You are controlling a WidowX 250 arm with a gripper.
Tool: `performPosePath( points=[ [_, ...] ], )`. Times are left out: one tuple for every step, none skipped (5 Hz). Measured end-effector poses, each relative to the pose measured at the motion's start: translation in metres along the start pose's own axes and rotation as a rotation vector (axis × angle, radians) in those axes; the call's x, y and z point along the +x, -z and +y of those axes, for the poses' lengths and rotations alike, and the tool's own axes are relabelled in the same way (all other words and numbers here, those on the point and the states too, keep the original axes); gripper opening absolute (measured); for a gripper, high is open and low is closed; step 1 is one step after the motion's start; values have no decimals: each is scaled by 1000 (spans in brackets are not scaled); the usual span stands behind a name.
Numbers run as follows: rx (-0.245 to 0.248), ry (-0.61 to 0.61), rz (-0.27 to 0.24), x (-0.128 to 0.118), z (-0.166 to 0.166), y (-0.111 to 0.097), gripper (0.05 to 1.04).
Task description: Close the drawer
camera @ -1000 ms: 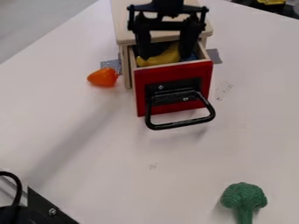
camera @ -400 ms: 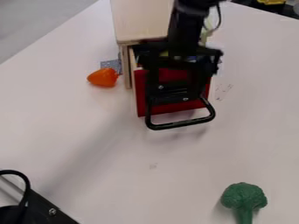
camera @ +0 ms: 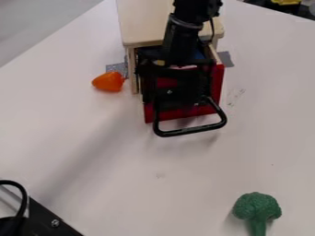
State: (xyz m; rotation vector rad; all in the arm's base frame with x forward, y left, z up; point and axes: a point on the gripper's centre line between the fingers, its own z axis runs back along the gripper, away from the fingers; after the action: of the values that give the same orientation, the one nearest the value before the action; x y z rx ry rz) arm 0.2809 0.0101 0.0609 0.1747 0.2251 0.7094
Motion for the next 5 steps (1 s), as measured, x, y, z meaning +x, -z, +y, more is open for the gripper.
performPosePath(
  points=[
    [-16, -4, -25, 1, 2, -9, 999],
    [-33, -13, -67, 2, 6, -24, 999],
    [-45, -20, -112, 7, 4, -26, 999],
    [-52, -15, -169, 10, 2, -23, 999],
    [-46, -17, -209, 11, -1, -22, 999]
  ],
)
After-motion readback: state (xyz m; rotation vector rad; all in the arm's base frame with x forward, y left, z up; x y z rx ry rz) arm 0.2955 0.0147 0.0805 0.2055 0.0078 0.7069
